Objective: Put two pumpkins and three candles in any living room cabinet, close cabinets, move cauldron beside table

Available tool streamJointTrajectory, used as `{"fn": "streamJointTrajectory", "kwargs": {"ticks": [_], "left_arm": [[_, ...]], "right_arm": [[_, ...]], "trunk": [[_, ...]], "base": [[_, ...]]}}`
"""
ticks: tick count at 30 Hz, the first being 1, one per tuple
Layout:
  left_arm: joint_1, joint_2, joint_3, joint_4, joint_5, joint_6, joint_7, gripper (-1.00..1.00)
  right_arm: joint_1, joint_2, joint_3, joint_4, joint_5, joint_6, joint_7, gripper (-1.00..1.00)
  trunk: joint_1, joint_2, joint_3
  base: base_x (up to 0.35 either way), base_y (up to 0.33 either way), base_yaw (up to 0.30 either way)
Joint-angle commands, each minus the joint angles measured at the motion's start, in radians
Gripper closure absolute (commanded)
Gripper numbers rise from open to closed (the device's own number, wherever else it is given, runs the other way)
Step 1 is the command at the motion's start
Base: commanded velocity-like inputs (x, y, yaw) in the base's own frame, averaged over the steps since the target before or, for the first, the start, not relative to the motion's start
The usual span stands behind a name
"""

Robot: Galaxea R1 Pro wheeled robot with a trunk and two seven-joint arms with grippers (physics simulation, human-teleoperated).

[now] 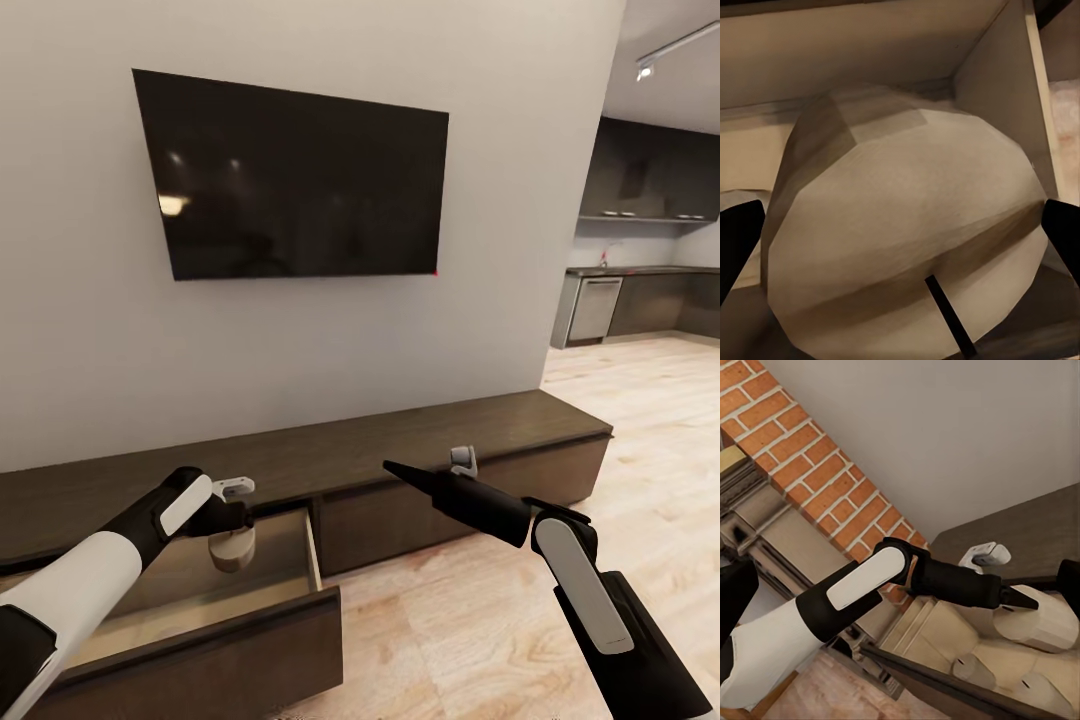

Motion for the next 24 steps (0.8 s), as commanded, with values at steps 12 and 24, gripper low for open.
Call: {"fn": "streamJointTrajectory", "kwargs": {"ticks": [12, 24], "left_arm": [[-0.001, 0.001, -0.007, 0.0, 0.011, 0.002, 0.008, 1.0], [-0.003, 0.0, -0.007, 0.036, 0.006, -0.002, 0.01, 1.0]], "right_arm": [[-0.001, 0.0, 0.0, 0.0, -0.001, 0.003, 0.002, -1.0], [-0.001, 0.0, 0.0, 0.0, 0.001, 0.003, 0.001, -1.0]], "trunk": [[0.042, -0.078, -0.039], [0.048, -0.081, -0.086]], "base": [[0.0, 0.0, 0.0], [0.0, 0.0, 0.0]]}}
